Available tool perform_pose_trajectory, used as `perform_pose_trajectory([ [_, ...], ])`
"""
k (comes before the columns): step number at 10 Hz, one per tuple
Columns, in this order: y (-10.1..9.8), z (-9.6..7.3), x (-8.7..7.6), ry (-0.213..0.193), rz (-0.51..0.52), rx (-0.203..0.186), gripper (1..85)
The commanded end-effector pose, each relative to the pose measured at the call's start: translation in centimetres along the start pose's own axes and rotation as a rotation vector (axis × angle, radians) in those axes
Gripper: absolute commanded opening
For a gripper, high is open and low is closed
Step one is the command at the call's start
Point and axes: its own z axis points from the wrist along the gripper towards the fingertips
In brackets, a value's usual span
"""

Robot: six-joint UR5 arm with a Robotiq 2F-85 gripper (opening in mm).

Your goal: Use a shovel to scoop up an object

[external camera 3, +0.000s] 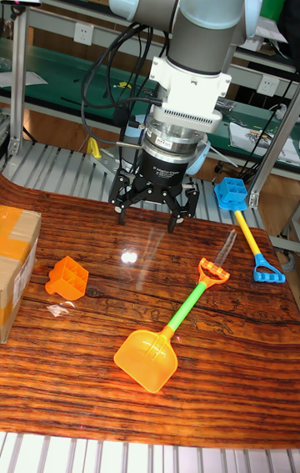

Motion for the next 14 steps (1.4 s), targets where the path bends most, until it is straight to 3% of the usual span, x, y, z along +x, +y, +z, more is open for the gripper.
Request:
perform_pose_trajectory([
  [1, -1.6, 0.1, -0.6, -0.027, 0.335, 0.062, 1.3],
  [2, -0.1, 0.5, -0.1, 0.002, 0.354, 0.015, 1.3],
  [3, 0.6, 0.4, -0.4, -0.007, 0.338, -0.013, 1.3],
  [4, 1.0, 0.4, -2.7, -0.089, 0.369, -0.045, 1.3],
  [6, 2.8, 0.4, -3.8, -0.116, 0.375, -0.121, 1.3],
  [7, 3.0, 0.7, -3.6, -0.106, 0.337, -0.124, 1.3],
  [8, 2.1, 0.8, -3.6, -0.113, 0.311, -0.089, 1.3],
  [10, 1.5, 0.9, -3.5, -0.108, 0.283, -0.058, 1.3],
  [12, 0.4, 0.9, -4.1, -0.135, 0.237, -0.013, 1.3],
  [14, 0.5, 0.9, -4.2, -0.136, 0.212, -0.021, 1.3],
])
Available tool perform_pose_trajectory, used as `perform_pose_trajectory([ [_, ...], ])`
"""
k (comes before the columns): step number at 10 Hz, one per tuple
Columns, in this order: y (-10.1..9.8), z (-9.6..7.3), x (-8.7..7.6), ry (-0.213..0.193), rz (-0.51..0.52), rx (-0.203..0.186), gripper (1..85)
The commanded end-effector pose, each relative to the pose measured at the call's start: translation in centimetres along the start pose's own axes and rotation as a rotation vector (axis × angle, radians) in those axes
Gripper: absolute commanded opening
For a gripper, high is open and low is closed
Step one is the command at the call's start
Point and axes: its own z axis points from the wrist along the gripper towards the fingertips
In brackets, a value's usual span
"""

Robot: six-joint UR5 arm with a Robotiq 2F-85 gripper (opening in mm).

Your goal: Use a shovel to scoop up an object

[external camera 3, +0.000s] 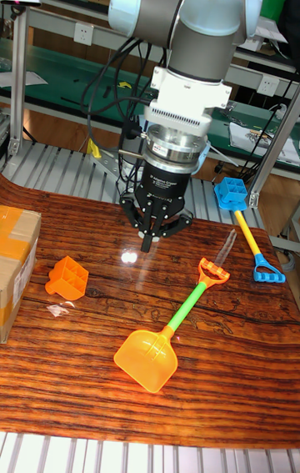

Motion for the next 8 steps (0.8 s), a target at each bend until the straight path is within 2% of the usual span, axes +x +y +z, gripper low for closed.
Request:
perform_pose_trajectory([
  [1, -0.1, 0.0, 0.0, 0.008, -0.020, -0.002, 1.3],
  [3, 0.0, 0.0, 1.3, 0.055, 0.017, -0.007, 1.3],
  [4, 0.3, 0.0, 2.3, 0.094, 0.045, -0.018, 1.3],
  [5, 0.4, 0.0, 2.6, 0.101, 0.039, -0.018, 1.3],
  [7, -0.8, -0.1, 3.1, 0.110, 0.015, 0.014, 1.3],
  [8, -1.2, -0.4, 2.9, 0.094, -0.016, 0.015, 1.3],
])
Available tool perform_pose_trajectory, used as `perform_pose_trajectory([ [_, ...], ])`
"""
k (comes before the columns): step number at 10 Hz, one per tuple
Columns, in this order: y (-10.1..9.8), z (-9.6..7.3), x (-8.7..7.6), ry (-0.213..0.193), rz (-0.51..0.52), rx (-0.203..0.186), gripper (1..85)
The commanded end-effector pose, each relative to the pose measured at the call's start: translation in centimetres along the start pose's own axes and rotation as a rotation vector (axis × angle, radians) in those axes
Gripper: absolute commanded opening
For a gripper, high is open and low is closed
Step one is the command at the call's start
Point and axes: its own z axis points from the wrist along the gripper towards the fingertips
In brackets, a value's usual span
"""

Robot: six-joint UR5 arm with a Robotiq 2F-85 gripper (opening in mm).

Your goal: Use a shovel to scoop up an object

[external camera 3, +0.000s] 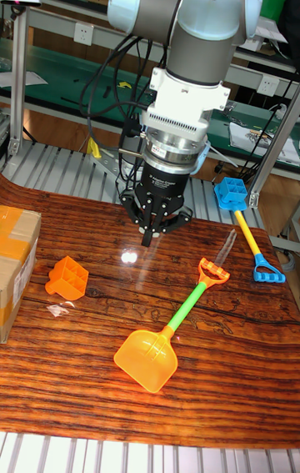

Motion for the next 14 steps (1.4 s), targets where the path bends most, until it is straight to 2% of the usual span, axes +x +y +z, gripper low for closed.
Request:
perform_pose_trajectory([
  [1, -1.0, -0.3, 0.0, -0.010, -0.074, 0.019, 1.3],
  [2, -1.0, -0.3, -0.4, -0.027, -0.116, 0.020, 1.3],
  [3, -1.4, -0.3, 0.3, 0.000, -0.073, 0.035, 1.3],
  [4, -1.8, -0.4, -0.2, -0.018, -0.100, 0.052, 1.3],
  [5, -1.3, -0.3, 1.1, 0.032, -0.121, 0.028, 1.3],
  [6, 0.1, -0.3, 1.0, 0.026, -0.124, -0.023, 1.3],
  [7, 0.2, -0.3, 0.3, -0.001, -0.138, -0.028, 1.3],
  [10, -0.4, -0.3, -0.7, -0.038, -0.174, 0.002, 1.3],
  [12, -0.7, -0.3, -0.9, -0.045, -0.187, 0.014, 2.0],
  [13, -0.6, -0.4, -1.2, -0.058, -0.202, 0.012, 2.3],
  [14, 0.0, -0.4, -1.3, -0.059, -0.221, -0.011, 8.7],
])
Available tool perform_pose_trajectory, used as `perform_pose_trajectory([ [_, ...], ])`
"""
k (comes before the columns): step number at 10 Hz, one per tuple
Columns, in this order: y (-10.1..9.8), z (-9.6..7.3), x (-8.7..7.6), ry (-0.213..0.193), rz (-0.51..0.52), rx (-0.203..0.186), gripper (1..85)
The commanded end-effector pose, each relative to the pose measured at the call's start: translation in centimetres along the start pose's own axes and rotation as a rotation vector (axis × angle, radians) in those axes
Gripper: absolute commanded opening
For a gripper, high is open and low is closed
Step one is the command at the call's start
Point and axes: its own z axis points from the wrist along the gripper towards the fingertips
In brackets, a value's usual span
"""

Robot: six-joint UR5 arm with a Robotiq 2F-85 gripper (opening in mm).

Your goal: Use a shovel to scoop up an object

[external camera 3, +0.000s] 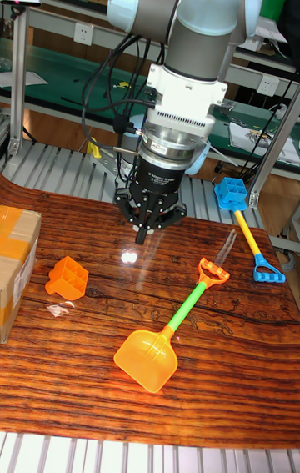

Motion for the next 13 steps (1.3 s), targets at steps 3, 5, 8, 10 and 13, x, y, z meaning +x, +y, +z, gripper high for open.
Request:
perform_pose_trajectory([
  [3, 2.2, -0.2, -3.1, -0.011, -0.057, -0.001, 8.7],
  [5, 4.8, 0.5, -5.0, -0.026, -0.062, -0.003, 9.0],
  [8, 5.1, -0.1, -5.2, 0.025, -0.104, 0.044, 6.0],
  [10, 5.3, -0.1, -4.6, 0.047, -0.178, 0.035, 7.7],
  [13, 6.3, 0.0, -5.7, 0.003, -0.269, -0.001, 23.0],
])
